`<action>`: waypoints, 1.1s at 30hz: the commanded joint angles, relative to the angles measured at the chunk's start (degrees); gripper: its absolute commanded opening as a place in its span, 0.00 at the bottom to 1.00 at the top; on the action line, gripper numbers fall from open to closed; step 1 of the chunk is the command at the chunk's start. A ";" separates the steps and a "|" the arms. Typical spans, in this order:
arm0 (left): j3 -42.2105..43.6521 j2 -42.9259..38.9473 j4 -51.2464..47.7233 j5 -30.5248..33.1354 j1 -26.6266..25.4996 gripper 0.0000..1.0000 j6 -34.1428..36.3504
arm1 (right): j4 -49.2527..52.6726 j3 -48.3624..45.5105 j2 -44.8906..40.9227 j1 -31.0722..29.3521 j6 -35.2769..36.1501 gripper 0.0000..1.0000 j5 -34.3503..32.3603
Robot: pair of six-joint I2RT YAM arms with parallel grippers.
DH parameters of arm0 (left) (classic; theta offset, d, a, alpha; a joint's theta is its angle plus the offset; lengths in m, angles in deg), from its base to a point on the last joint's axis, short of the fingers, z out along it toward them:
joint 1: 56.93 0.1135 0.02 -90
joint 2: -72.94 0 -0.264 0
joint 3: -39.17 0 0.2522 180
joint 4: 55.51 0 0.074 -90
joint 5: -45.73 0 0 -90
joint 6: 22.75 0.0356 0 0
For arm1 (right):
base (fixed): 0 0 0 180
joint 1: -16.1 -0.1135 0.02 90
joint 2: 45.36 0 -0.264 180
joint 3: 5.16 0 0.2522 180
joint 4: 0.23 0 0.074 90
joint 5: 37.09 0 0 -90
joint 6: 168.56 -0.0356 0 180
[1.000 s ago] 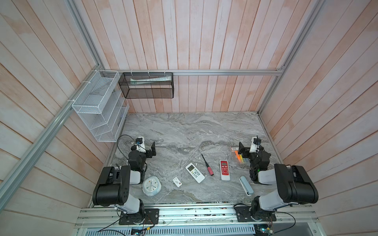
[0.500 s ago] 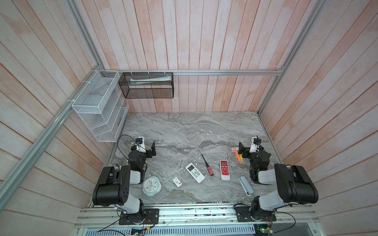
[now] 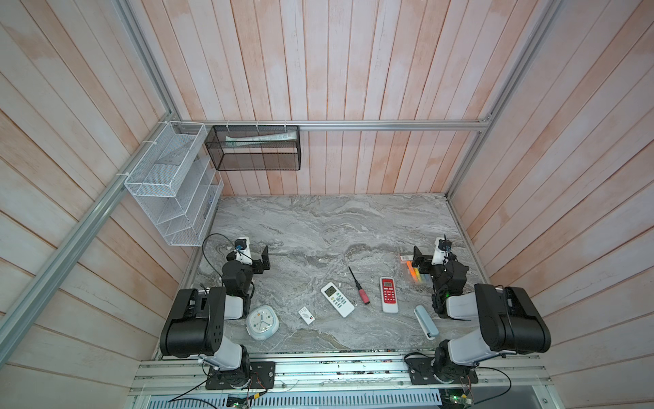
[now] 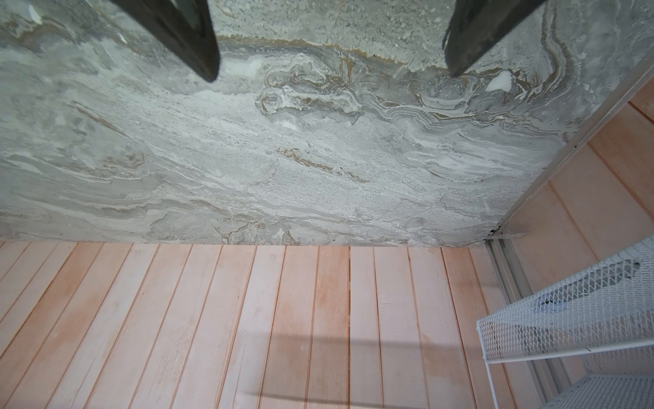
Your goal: Unload the batteries from the remote control
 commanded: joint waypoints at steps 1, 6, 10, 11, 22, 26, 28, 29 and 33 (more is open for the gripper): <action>-0.63 -0.38 0.03 0.26 -0.15 1.00 -0.38 | 0.24 0.72 -0.83 -0.16 -0.55 0.98 -0.73; -6.43 -4.28 -13.50 4.27 -0.24 1.00 -1.85 | 10.48 3.48 -6.88 -0.76 0.09 0.98 0.06; -16.94 -7.16 -34.28 9.39 -0.54 1.00 -7.79 | 20.65 7.27 -10.84 -4.08 0.56 0.98 -4.04; -18.05 -7.88 -36.12 10.90 -1.02 1.00 -9.37 | 23.44 8.43 -11.41 -5.40 0.98 0.98 -5.28; -32.08 -9.86 -68.90 21.61 -17.69 1.00 -31.97 | 49.88 21.00 -13.72 -19.06 -12.46 0.98 -17.18; -36.43 -6.68 -81.60 23.56 -27.19 1.00 -44.28 | 57.84 25.16 -12.20 -23.47 -15.32 0.98 -19.99; -38.91 -4.60 -87.18 25.20 -32.06 1.00 -48.12 | 61.04 26.55 -11.39 -25.89 -16.52 0.98 -21.74; -39.72 -3.85 -89.36 25.48 -33.88 1.00 -50.15 | 61.80 26.80 -11.24 -26.76 -16.62 0.98 -21.93; -40.92 -1.28 -93.74 21.79 -39.51 1.00 -56.83 | 63.89 26.58 -11.50 -29.06 -18.68 0.98 -22.26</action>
